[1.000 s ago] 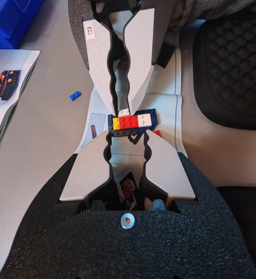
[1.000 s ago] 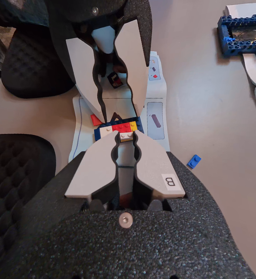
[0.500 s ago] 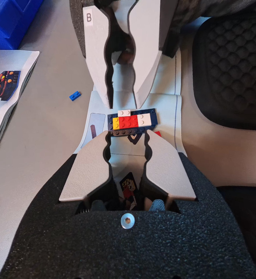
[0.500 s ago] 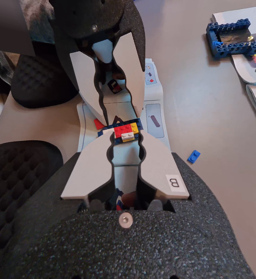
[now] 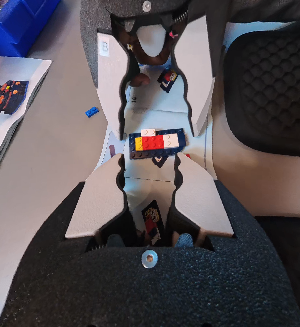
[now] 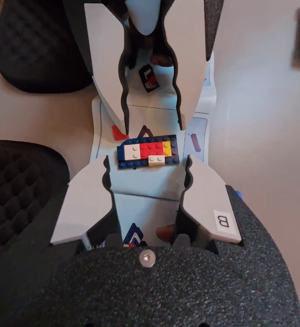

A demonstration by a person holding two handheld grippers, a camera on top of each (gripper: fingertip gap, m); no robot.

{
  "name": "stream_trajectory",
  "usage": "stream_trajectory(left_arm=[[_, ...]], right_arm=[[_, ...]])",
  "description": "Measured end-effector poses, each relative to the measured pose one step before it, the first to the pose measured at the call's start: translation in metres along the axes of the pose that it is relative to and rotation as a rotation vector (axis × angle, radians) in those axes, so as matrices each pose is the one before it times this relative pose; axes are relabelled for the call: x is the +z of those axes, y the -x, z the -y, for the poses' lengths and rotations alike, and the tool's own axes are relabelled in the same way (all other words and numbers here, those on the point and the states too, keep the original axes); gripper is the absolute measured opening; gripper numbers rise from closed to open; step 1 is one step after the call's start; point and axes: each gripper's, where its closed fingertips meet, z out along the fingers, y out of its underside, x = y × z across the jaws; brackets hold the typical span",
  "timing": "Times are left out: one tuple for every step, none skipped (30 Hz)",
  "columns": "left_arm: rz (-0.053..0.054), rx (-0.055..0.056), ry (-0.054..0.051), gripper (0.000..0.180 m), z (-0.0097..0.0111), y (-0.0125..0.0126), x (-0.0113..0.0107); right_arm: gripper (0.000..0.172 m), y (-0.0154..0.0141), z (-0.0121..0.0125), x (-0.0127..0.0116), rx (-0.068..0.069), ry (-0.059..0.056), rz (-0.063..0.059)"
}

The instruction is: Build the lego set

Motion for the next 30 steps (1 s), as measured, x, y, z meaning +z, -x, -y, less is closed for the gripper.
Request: stream_trajectory(left_arm=[[0.0007, -0.0074, -0.0040, 0.053, 0.00013, 0.00079, -0.00077], [-0.0007, -0.0084, -0.0040, 0.053, 0.00024, 0.00078, -0.00061], [-0.0010, -0.0089, -0.0030, 0.053, 0.00031, 0.00080, -0.00044], [-0.0012, -0.0077, -0.0023, 0.052, 0.00018, 0.00063, -0.00041], [0.0015, -0.0067, -0.0009, 0.052, 0.00004, 0.00078, -0.00015], [0.0090, -0.0076, 0.0020, 0.052, -0.00049, 0.00167, -0.00024], [0.0129, -0.0093, 0.0035, 0.052, -0.00083, 0.00222, -0.00037], [0.0109, -0.0114, 0.0020, 0.052, -0.00070, 0.00203, -0.00049], [0.0128, -0.0166, -0.0025, 0.054, -0.00020, 0.00245, -0.00092], [0.0134, -0.0238, -0.0080, 0.056, 0.00058, 0.00316, -0.00144], [0.0073, -0.0316, -0.0131, 0.057, 0.00118, 0.00273, -0.00178], [0.0015, -0.0411, -0.0171, 0.059, 0.00178, 0.00236, -0.00218], [-0.0038, -0.0493, -0.0204, 0.061, 0.00231, 0.00207, -0.00251], [-0.0076, -0.0554, -0.0246, 0.064, 0.00304, 0.00149, -0.00267], [-0.0083, -0.0573, -0.0263, 0.065, 0.00344, 0.00138, -0.00273], [-0.0092, -0.0536, -0.0266, 0.067, 0.00381, 0.00100, -0.00283], [-0.0070, -0.0475, -0.0270, 0.067, 0.00403, 0.00088, -0.00286], [-0.0037, -0.0431, -0.0272, 0.068, 0.00435, 0.00086, -0.00318], [-0.0028, -0.0420, -0.0284, 0.068, 0.00460, 0.00046, -0.00336], [-0.0034, -0.0399, -0.0304, 0.067, 0.00487, -0.00008, -0.00356], [-0.0040, -0.0397, -0.0316, 0.066, 0.00457, -0.00079, -0.00344], [-0.0085, -0.0425, -0.0274, 0.063, 0.00344, -0.00168, -0.00320], [-0.0110, -0.0459, -0.0223, 0.063, 0.00208, -0.00239, -0.00279], [-0.0194, -0.0439, -0.0198, 0.061, 0.00096, -0.00368, -0.00217], [-0.0257, -0.0437, -0.0173, 0.058, -0.00002, -0.00480, -0.00169], [-0.0218, -0.0497, -0.0182, 0.056, -0.00022, -0.00444, -0.00129], [-0.0185, -0.0574, -0.0191, 0.052, -0.00046, -0.00443, -0.00094], [-0.0266, -0.0687, -0.0219, 0.048, -0.00063, -0.00635, -0.00044], [-0.0400, -0.0802, -0.0265, 0.045, -0.00061, -0.00874, -0.00013], [-0.0456, -0.0739, -0.0240, 0.043, -0.00147, -0.00998, 0.00032]], right_arm=[[0.081, -0.00026, -0.00044, 0.00117, -0.0109, 0.0064, -0.0034], [0.080, -0.00039, -0.00041, 0.00103, -0.0112, 0.0029, -0.0077], [0.079, -0.00028, -0.00003, 0.00058, -0.0097, -0.0022, -0.0093], [0.077, -0.00037, -0.00013, 0.00026, -0.0056, -0.0037, -0.0086], [0.076, -0.00076, -0.00015, 0.00016, -0.0023, -0.0052, -0.0099], [0.073, -0.00067, -0.00001, 0.00022, -0.0031, -0.0062, -0.0088], [0.071, 0.00025, 0.00028, -0.00002, -0.0054, -0.0078, -0.0024], [0.067, 0.00057, 0.00023, -0.00006, -0.0042, -0.0073, -0.0005], [0.067, 0.00005, 0.00005, -0.00011, -0.0014, -0.0051, -0.0032], [0.067, 0.00004, -0.00006, -0.00007, 0.0013, -0.0051, -0.0026], [0.067, 0.00002, -0.00009, -0.00007, 0.0021, -0.0045, -0.0025], [0.067, 0.00000, 0.00007, -0.00018, -0.0002, -0.0041, -0.0029], [0.066, -0.00003, 0.00020, -0.00015, -0.0022, -0.0032, -0.0034], [0.066, -0.00011, 0.00030, -0.00015, -0.0015, -0.0023, -0.0035], [0.066, -0.00025, 0.00046, -0.00030, 0.0000, -0.0030, -0.0038], [0.066, -0.00053, 0.00068, -0.00045, 0.0010, -0.0047, -0.0045], [0.066, -0.00058, 0.00080, -0.00067, 0.0023, -0.0058, -0.0041], [0.066, -0.00070, 0.00096, -0.00088, 0.0034, -0.0073, -0.0030], [0.066, -0.00067, 0.00118, -0.00111, 0.0048, -0.0078, -0.0018], [0.066, -0.00078, 0.00090, -0.00110, 0.0054, -0.0075, -0.0021], [0.066, -0.00091, 0.00075, -0.00117, 0.0041, -0.0078, -0.0032], [0.066, -0.00085, 0.00074, -0.00113, 0.0026, -0.0087, -0.0041], [0.066, -0.00082, 0.00110, -0.00137, 0.0020, -0.0089, -0.0045], [0.066, -0.00037, 0.00151, -0.00177, 0.0018, -0.0079, -0.0023], [0.066, -0.00019, 0.00229, -0.00219, 0.0018, -0.0070, -0.0014], [0.066, 0.00013, 0.00332, -0.00296, 0.0002, -0.0062, -0.0007], [0.066, 0.00048, 0.00423, -0.00337, -0.0024, -0.0051, 0.0002], [0.066, 0.00038, 0.00495, -0.00364, -0.0047, -0.0034, -0.0009], [0.066, 0.00069, 0.00550, -0.00365, -0.0071, -0.0018, -0.0001], [0.066, 0.00113, 0.00569, -0.00347, -0.0081, -0.0003, 0.0023]])
